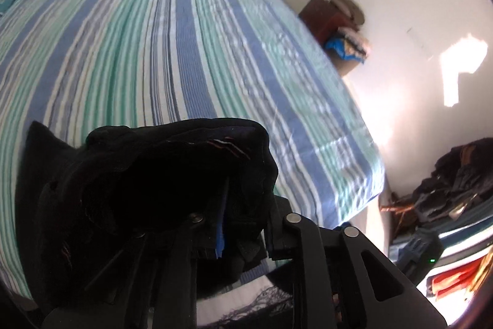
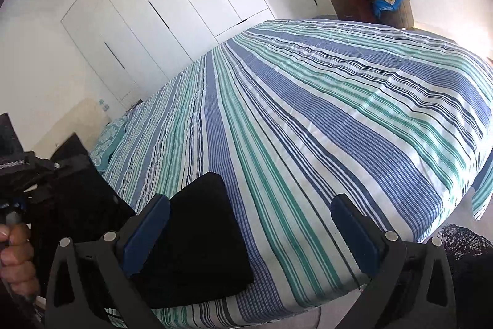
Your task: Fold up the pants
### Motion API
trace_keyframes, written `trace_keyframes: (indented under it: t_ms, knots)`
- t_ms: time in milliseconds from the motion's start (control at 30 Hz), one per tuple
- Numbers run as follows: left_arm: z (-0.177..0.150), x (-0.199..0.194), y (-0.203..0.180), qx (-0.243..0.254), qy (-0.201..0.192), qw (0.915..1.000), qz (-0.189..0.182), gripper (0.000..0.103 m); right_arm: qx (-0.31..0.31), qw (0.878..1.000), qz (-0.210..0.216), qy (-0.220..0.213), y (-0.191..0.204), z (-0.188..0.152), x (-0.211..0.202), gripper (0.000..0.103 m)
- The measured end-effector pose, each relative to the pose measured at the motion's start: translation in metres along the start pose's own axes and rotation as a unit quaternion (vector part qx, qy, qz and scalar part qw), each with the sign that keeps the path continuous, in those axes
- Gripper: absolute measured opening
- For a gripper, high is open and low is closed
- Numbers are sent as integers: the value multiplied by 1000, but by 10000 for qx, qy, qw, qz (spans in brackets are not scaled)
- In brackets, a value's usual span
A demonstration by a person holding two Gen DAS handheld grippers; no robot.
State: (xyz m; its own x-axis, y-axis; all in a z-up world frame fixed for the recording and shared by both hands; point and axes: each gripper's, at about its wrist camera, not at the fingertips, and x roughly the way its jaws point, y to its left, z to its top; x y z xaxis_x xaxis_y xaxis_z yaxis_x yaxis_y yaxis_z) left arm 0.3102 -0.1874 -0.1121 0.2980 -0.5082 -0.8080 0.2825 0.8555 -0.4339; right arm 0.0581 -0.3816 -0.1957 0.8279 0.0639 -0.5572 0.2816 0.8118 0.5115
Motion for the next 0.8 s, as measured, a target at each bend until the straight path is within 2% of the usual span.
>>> trace_keyframes:
  t_ms: [33, 67, 100, 133, 200, 233, 300, 367, 433, 467, 533, 567, 633, 700, 800]
  knots:
    - [-2, 23, -7, -7, 422, 9991, -9, 22, 90, 10000, -30, -5, -6, 1, -1, 103]
    - [-14, 31, -12, -4, 589, 9980, -210, 22, 194, 9998, -69, -18, -11, 2, -1, 103]
    - [-18, 30, -22, 56, 581, 9973, -439, 23, 317, 9994, -96, -36, -17, 2, -2, 103]
    - [-23, 21, -33, 202, 485, 9969, -583, 26, 457, 9989, -106, -51, -24, 3, -4, 103]
    - [-20, -8, -49, 471, 210, 9960, -724, 44, 767, 9970, -100, -63, -38, 3, -5, 103]
    - [-18, -29, -49, 551, -12, 9955, -776, 49, 914, 9958, -69, -53, -44, 3, -5, 103]
    - [-5, -73, -37, 569, -505, 9942, -761, 67, 1102, 9939, 73, 33, -50, 4, -1, 103]
    - [3, -113, -6, 440, -1000, 9925, -541, 76, 1044, 9936, 401, 187, -44, 5, 4, 103]
    - [3, -143, 28, 233, -1322, 9907, -212, 78, 722, 9896, 1118, 554, -23, 1, 13, 103]
    - [3, -150, 46, 103, -1410, 9899, -52, 78, 472, 9819, 1630, 840, -6, -5, 19, 103]
    - [-13, -162, 81, -214, -1481, 9886, 181, 78, -222, 9539, 2612, 1462, 41, -28, 28, 103]
    - [-24, -165, 99, -388, -1469, 9881, 240, 78, -661, 9405, 2841, 1744, 66, -45, 30, 103]
    - [-49, -163, 131, -682, -1407, 9871, 352, 78, -1530, 9253, 2761, 2101, 106, -79, 34, 103]
    - [-76, -160, 157, -979, -1452, 9835, 447, 76, -2059, 9190, 2435, 2320, 128, -102, 44, 103]
    - [-114, -163, 169, -1265, -1699, 9771, -214, 76, -1864, 9220, 2277, 2516, 127, -107, 61, 103]
